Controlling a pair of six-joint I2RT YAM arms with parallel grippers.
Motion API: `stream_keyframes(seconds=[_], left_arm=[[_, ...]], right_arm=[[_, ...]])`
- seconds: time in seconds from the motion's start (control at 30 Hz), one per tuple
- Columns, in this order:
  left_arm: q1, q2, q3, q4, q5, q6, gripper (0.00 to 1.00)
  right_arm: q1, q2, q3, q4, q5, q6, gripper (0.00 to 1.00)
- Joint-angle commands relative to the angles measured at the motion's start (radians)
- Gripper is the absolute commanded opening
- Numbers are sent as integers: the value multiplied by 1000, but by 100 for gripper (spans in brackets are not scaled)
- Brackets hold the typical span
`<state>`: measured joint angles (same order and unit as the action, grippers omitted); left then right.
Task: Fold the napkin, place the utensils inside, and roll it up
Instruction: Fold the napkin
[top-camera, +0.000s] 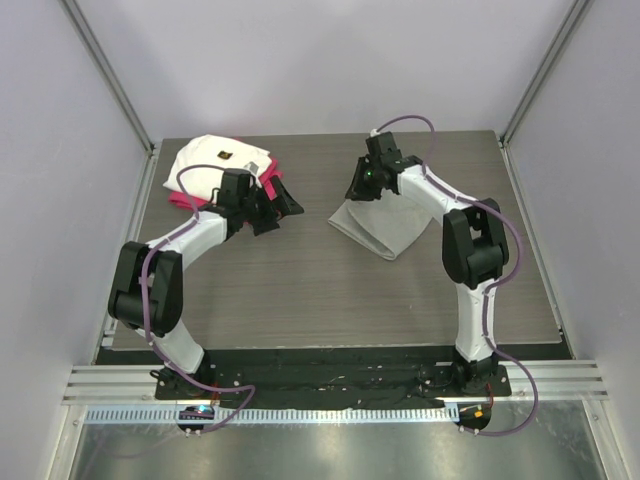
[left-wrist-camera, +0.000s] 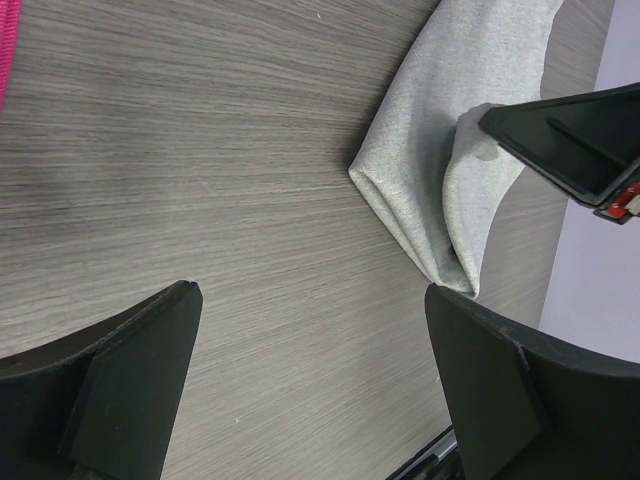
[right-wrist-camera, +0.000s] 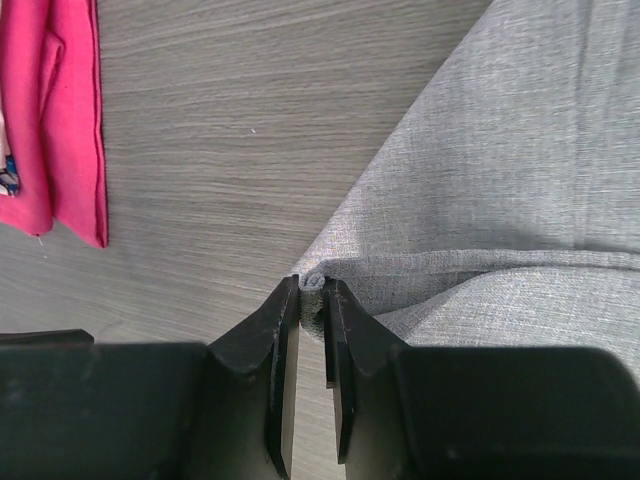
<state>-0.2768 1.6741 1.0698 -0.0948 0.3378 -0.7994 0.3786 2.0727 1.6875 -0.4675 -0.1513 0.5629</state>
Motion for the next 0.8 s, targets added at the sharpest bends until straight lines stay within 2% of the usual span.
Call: stream_keyframes(seconds=[0.0, 0.33, 0.43, 0.47, 0.53, 0.6, 0.77], left_arm=[[8, -16, 21, 10, 20, 20, 100], [10, 18, 48, 13, 32, 20, 100], [10, 32, 58, 17, 36, 22, 100], [10, 38, 59, 17, 38, 22, 100], [10, 56, 70, 21, 44, 22, 100], [8, 71, 84, 24, 49, 14, 100], [-4, 140, 140, 35, 59, 11, 100]], right_arm=[[20, 16, 52, 7, -21, -9, 21], [45, 36, 41, -5, -25, -32, 24], [43, 44, 54, -7, -40, -43, 39], [45, 43, 66, -7, -45, -50, 49], [46, 33, 80, -13, -48, -75, 57], [46, 20, 106, -28, -47, -93, 64], [46, -65, 91, -68, 13, -168, 67]])
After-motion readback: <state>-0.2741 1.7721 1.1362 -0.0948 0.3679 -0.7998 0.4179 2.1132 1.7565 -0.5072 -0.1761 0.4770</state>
